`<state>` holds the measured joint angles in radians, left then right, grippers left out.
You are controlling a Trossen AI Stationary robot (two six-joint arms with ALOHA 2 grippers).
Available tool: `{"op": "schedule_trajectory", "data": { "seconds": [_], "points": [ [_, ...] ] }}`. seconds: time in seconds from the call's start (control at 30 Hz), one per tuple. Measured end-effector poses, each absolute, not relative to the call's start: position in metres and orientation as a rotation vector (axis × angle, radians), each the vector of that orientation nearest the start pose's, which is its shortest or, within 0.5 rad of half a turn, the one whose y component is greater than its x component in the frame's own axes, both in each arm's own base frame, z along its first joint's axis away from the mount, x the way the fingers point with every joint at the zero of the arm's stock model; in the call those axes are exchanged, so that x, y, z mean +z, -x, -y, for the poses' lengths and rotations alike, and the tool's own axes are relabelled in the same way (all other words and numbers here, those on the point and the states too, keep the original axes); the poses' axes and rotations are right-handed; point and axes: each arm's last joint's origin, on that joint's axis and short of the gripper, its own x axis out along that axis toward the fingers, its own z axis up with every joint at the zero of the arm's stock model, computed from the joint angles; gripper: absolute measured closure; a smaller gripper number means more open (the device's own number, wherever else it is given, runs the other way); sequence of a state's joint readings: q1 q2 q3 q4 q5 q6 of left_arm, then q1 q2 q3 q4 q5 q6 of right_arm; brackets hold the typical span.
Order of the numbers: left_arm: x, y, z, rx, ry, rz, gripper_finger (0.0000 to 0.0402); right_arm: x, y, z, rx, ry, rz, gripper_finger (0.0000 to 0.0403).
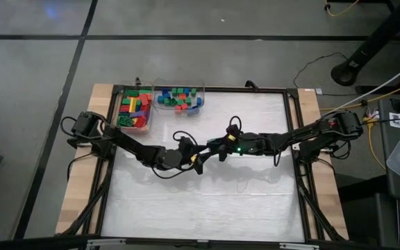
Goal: Sort blocks by size
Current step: Put the large green game piece into the left transparent bin
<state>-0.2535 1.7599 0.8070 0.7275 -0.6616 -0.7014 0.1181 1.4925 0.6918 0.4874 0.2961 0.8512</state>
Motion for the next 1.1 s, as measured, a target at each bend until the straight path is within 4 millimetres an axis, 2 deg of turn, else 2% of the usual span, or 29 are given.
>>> {"op": "schedule_trajectory", "data": {
  "seconds": [0.3,0.67,1.1],
  "points": [
    [0.172,-0.341,0.07,0.476,0.602,-0.094,0.0202,0.208,-0.304,-0.028,-0.271,-0.753,-0.174,0.0238],
    [0.173,-0.344,0.056,0.506,0.625,-0.073,0.0202,0.208,-0.304,-0.027,-0.289,-0.742,-0.166,0.0238],
    [0.184,-0.353,0.049,0.466,0.627,-0.058,0.0207,0.21,-0.304,-0.027,-0.282,-0.747,-0.146,0.0238]
  ]
}}
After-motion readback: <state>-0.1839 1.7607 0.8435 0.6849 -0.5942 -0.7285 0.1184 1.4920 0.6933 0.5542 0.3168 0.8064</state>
